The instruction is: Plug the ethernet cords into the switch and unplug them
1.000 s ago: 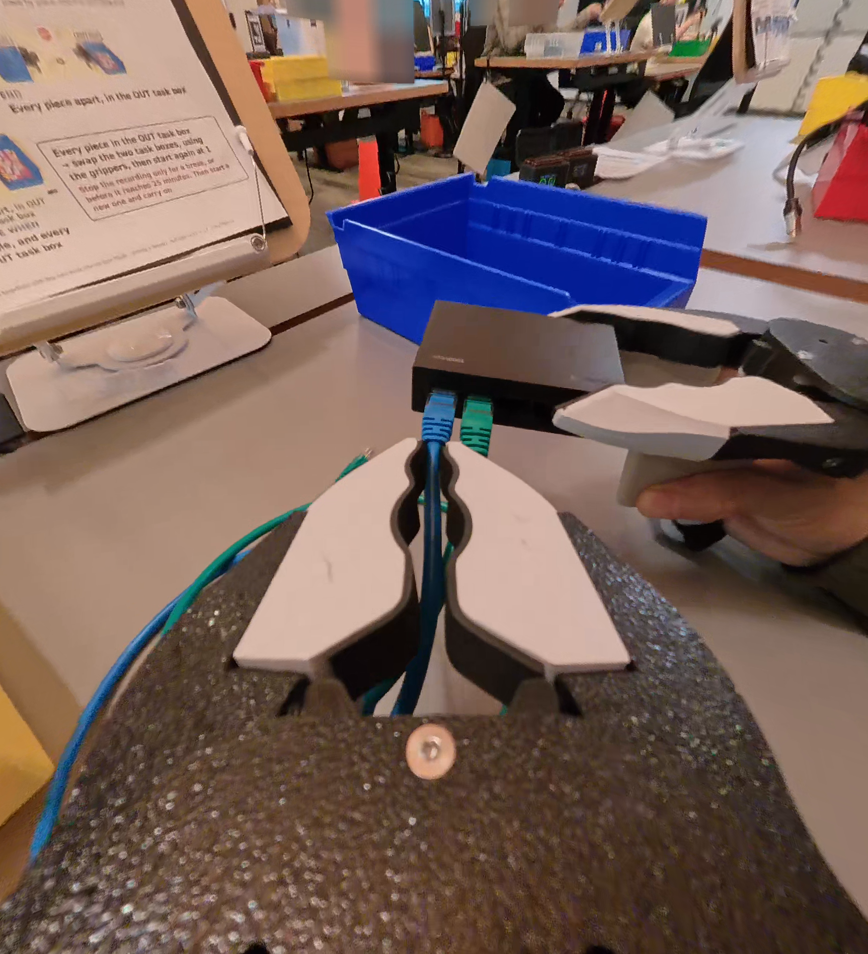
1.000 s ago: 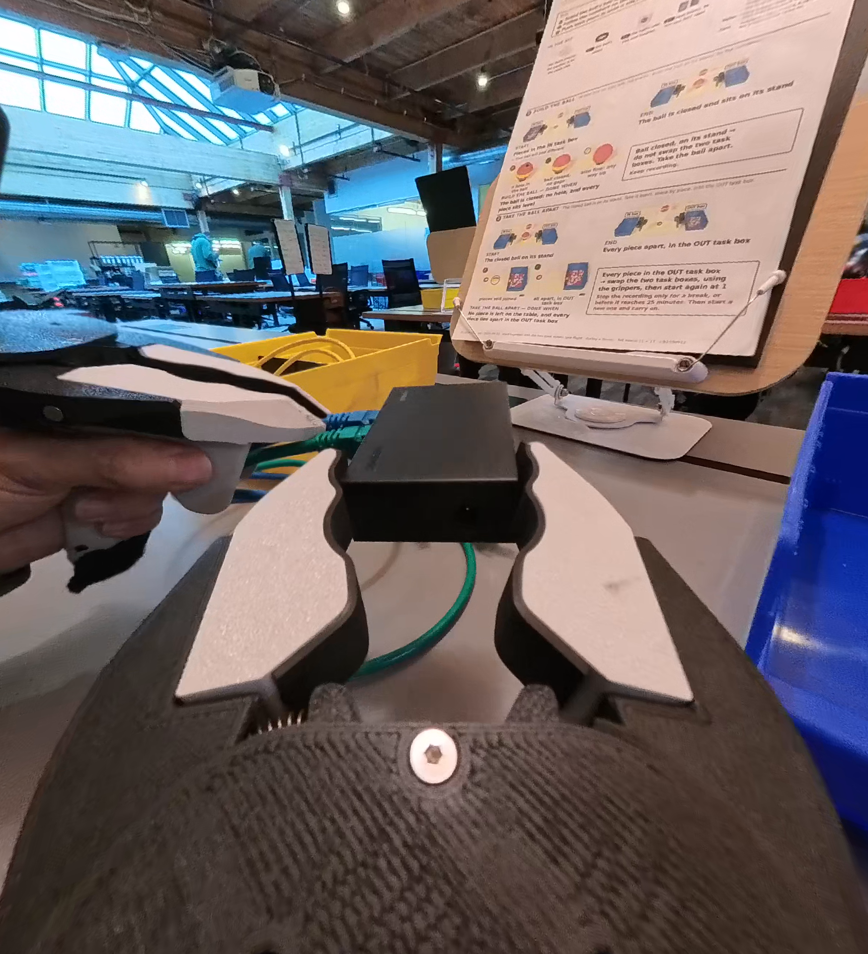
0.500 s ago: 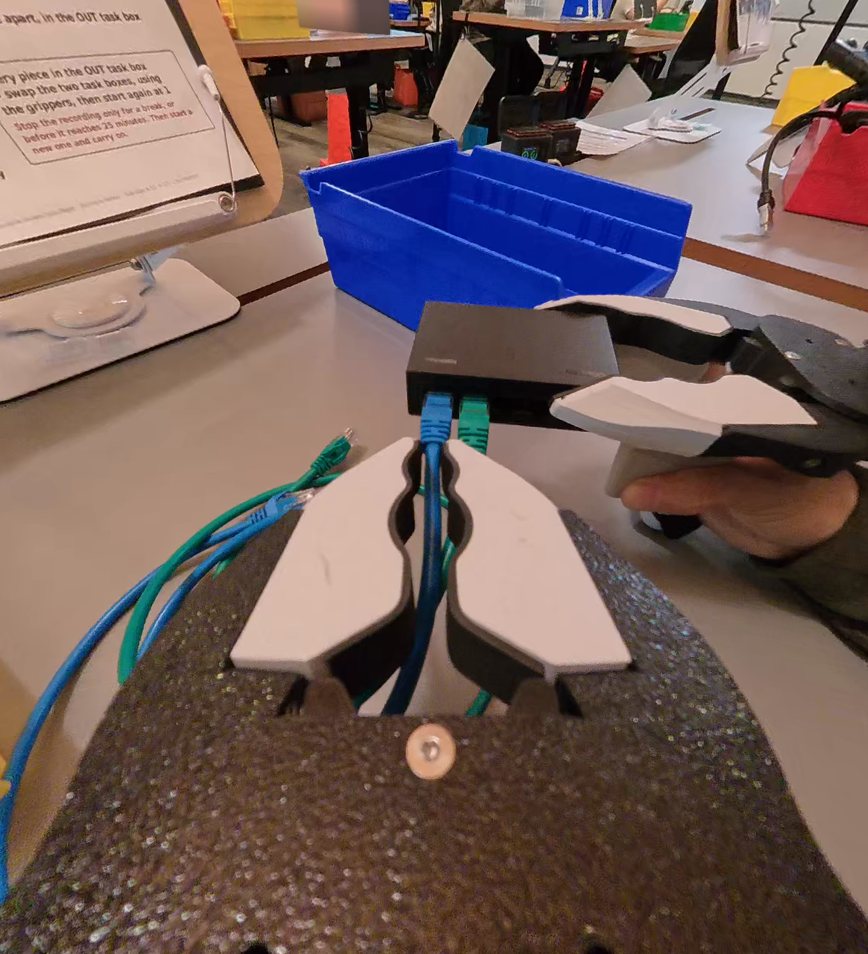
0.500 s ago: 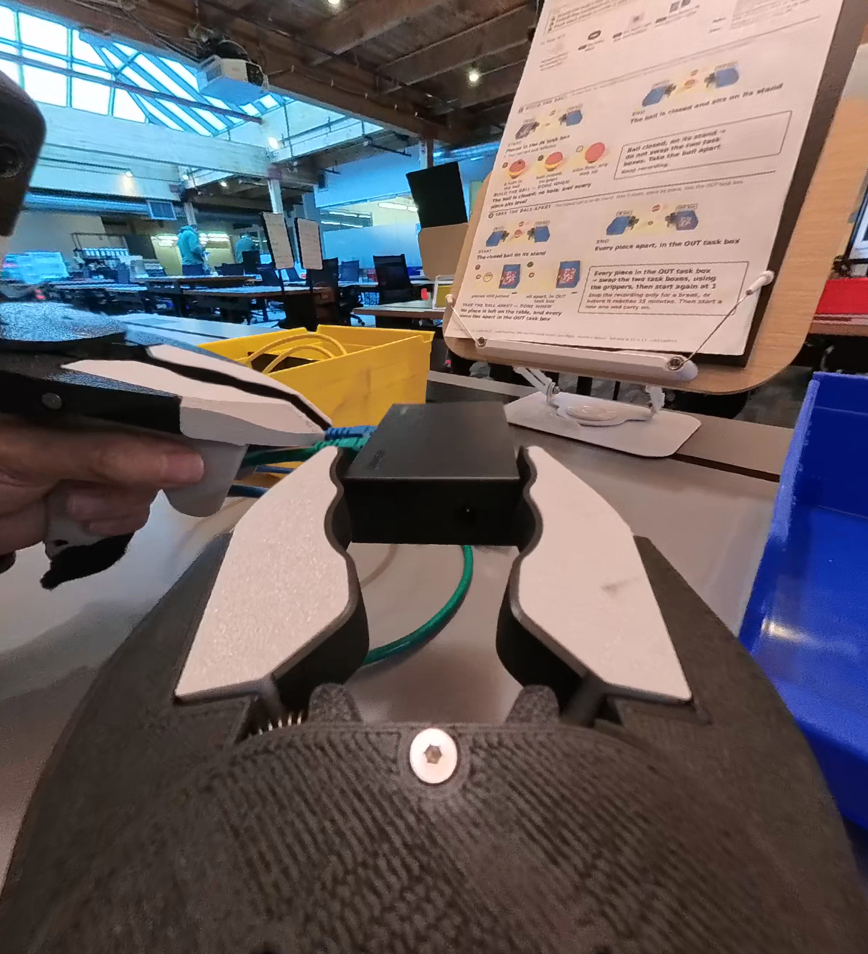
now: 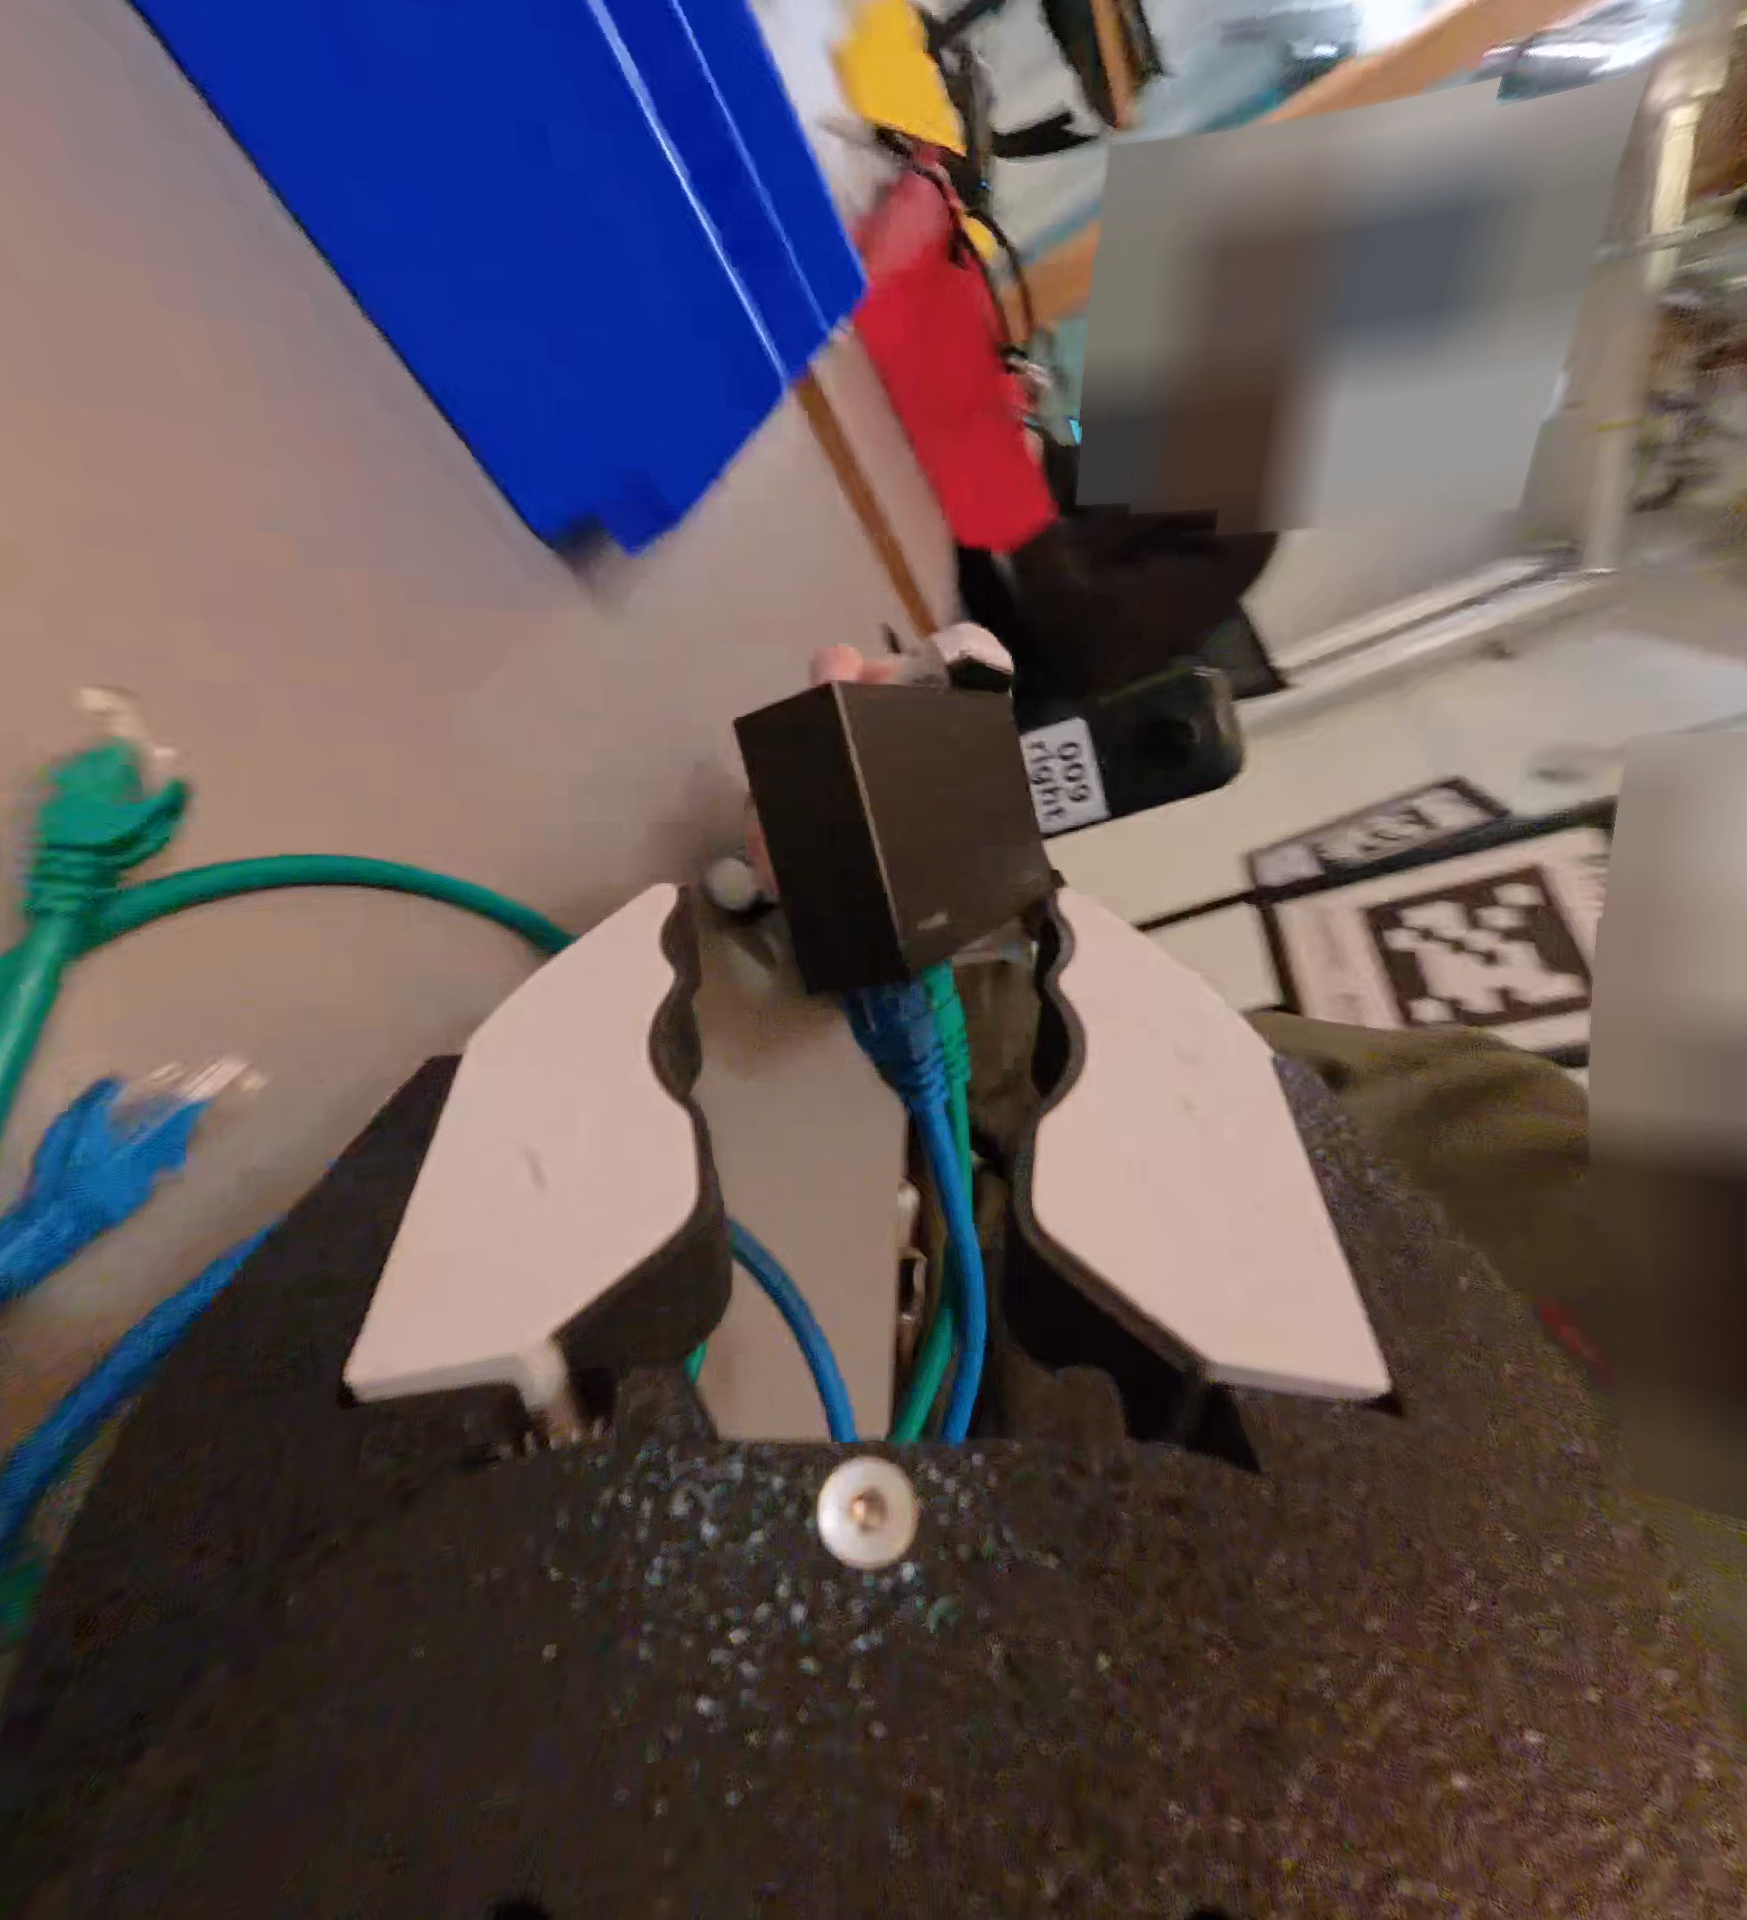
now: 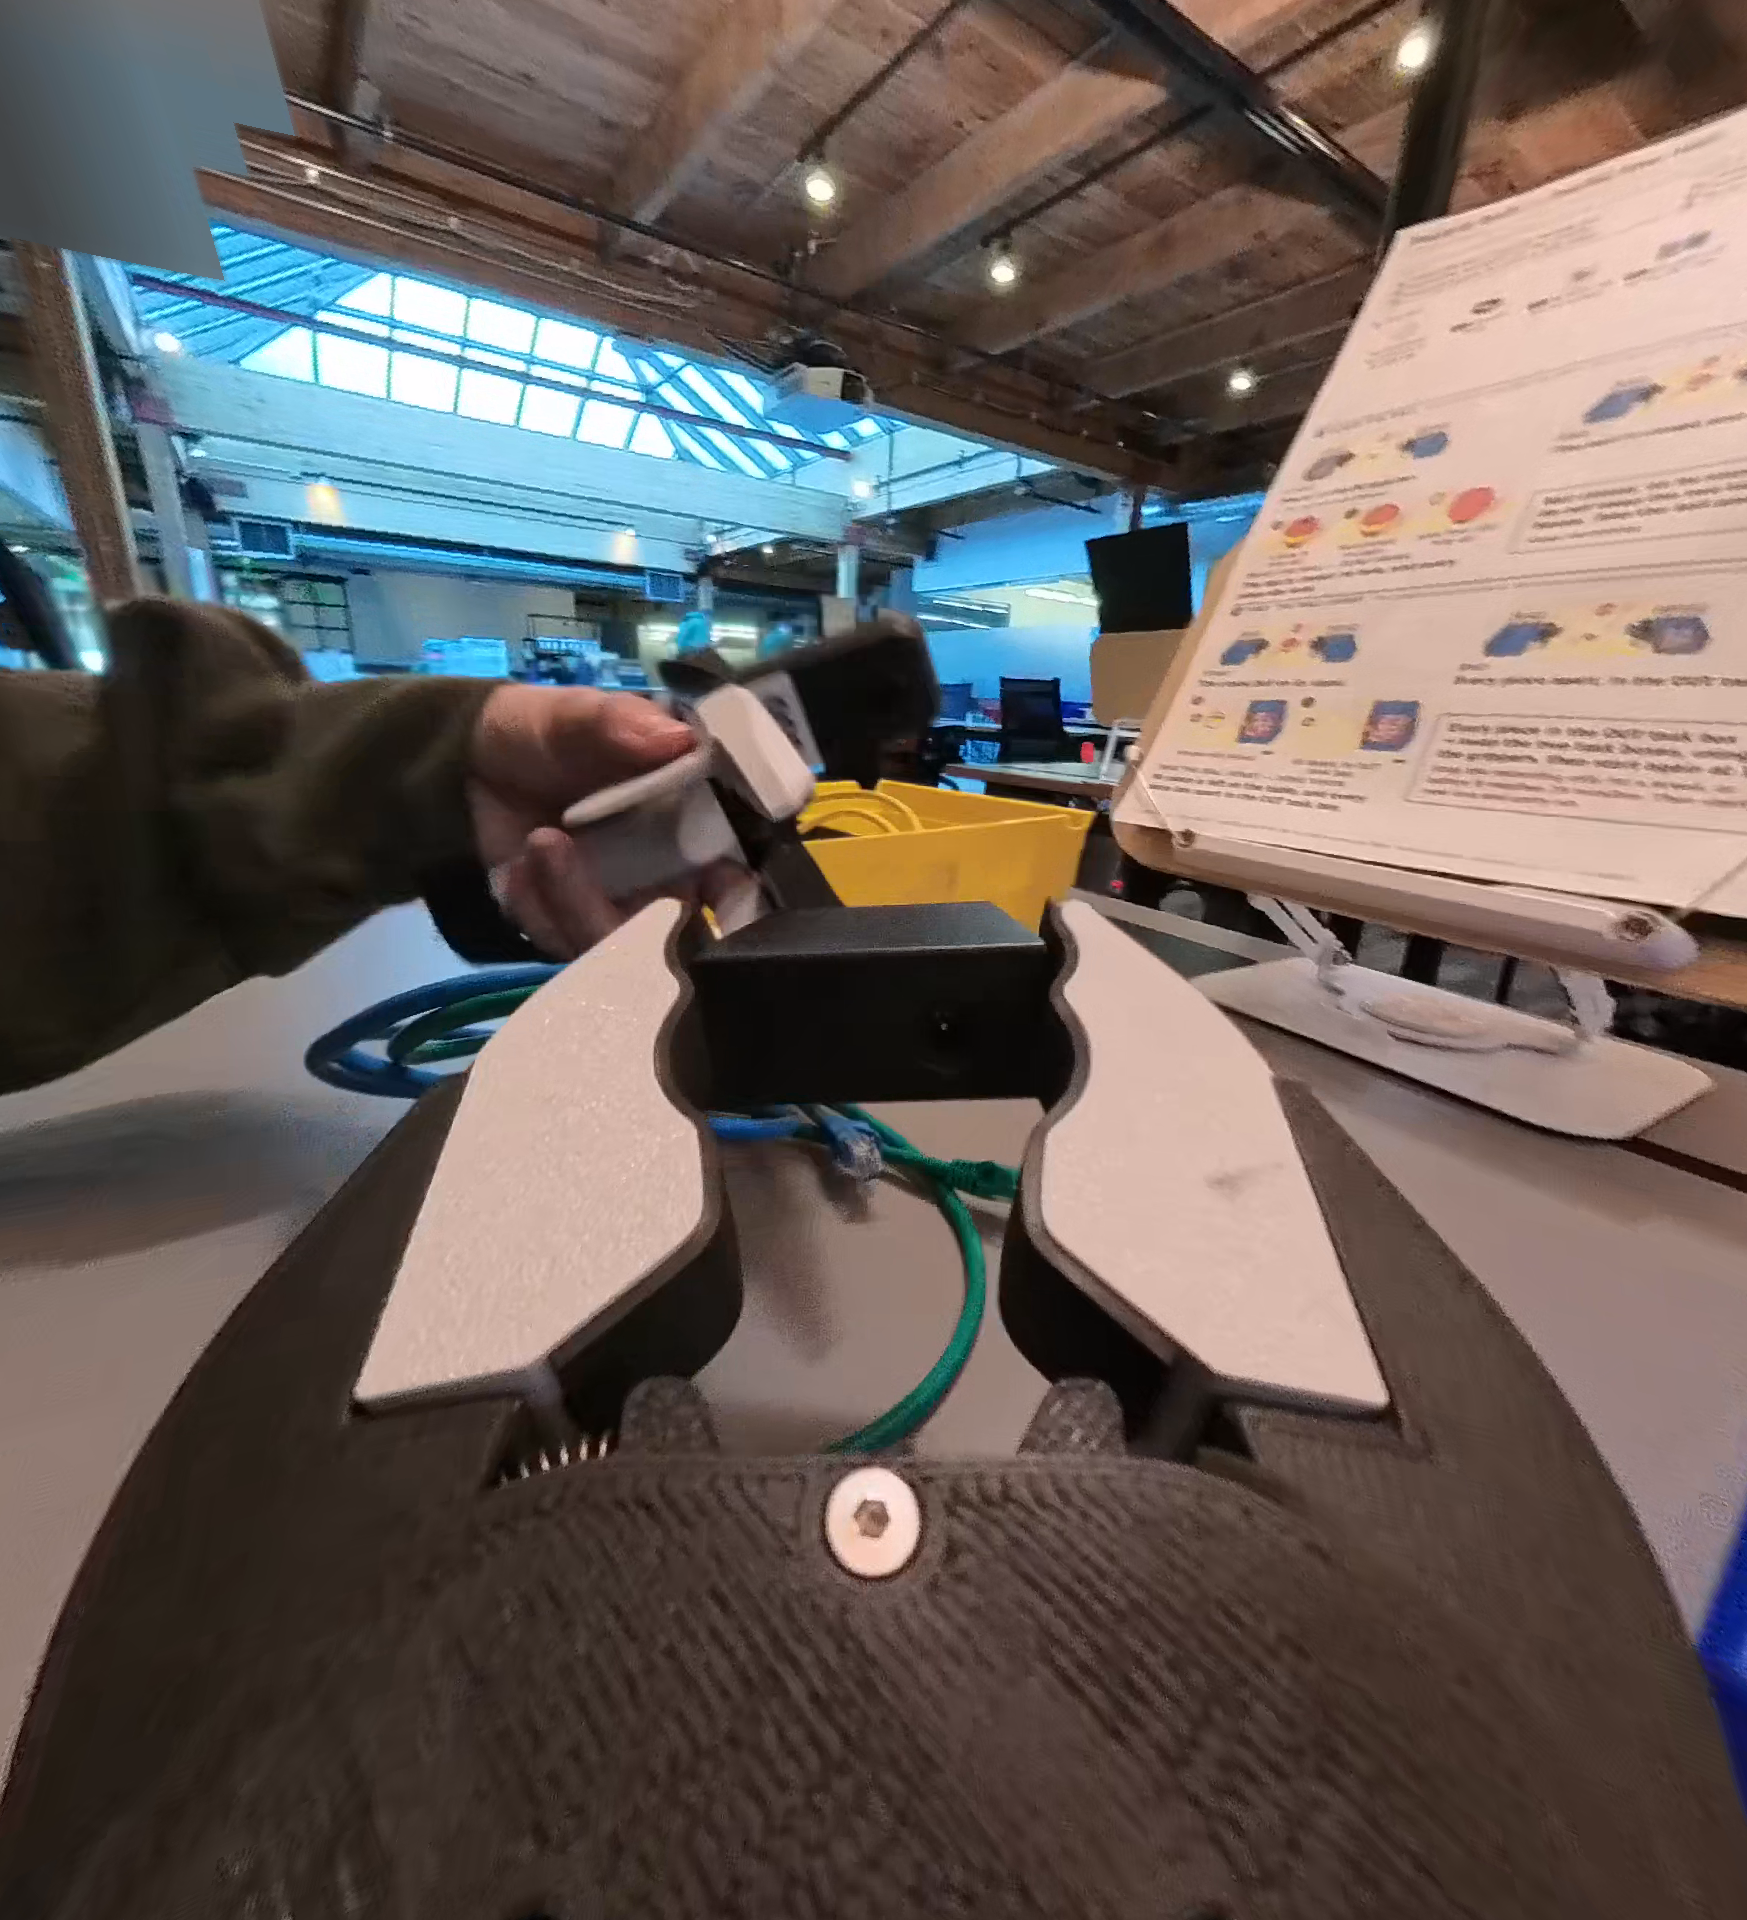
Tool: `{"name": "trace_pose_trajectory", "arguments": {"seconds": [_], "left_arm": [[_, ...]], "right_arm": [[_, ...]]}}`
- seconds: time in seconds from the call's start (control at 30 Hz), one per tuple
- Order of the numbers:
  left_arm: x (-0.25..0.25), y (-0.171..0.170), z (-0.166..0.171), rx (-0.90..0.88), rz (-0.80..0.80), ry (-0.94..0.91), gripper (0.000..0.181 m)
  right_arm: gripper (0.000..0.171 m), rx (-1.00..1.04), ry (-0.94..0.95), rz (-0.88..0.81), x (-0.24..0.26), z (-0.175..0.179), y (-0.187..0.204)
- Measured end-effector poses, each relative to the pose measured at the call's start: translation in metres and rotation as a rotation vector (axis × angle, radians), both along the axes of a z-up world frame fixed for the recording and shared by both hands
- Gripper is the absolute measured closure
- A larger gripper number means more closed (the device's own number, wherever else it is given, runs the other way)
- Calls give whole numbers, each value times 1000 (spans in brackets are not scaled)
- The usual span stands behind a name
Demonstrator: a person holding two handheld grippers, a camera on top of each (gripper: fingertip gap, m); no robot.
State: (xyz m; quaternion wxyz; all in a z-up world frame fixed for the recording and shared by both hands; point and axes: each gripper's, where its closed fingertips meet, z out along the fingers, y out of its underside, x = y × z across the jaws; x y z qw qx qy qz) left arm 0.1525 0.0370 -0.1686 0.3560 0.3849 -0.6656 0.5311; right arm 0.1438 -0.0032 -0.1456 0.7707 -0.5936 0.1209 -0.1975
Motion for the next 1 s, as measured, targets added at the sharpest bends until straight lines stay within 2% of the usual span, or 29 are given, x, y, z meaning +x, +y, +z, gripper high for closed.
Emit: {"name": "trace_pose_trajectory", "arguments": {"seconds": [0.1, 0.17, 0.27, 0.4, 0.53, 0.63, 0.8, 1.0], "left_arm": [[-14, -15, -14, -35, -102, 67, 112], [-30, -22, -6, -135, -203, 116, 136], [-19, -20, 1, -178, -144, 135, 149], [-14, -13, 0, -26, -123, 126, 153], [-11, -10, 13, 19, -125, 120, 153], [-6, -6, 5, 119, -113, 97, 153], [-11, -11, 4, 125, -146, 92, 153], [-7, -8, 3, 154, -148, 66, 152]], "right_arm": [[109, -33, -35, 38, -9, -2, 8], [109, -55, -46, 35, -10, -3, 11], [109, -96, -27, 4, -5, -7, 10], [110, -217, -42, -45, 1, -19, 16], [104, -242, -34, -75, 4, -22, 17], [104, -244, -48, -108, 6, -21, 16], [108, -283, -47, -141, 7, -25, 19], [109, -274, 39, -159, 10, -28, 22]]}}
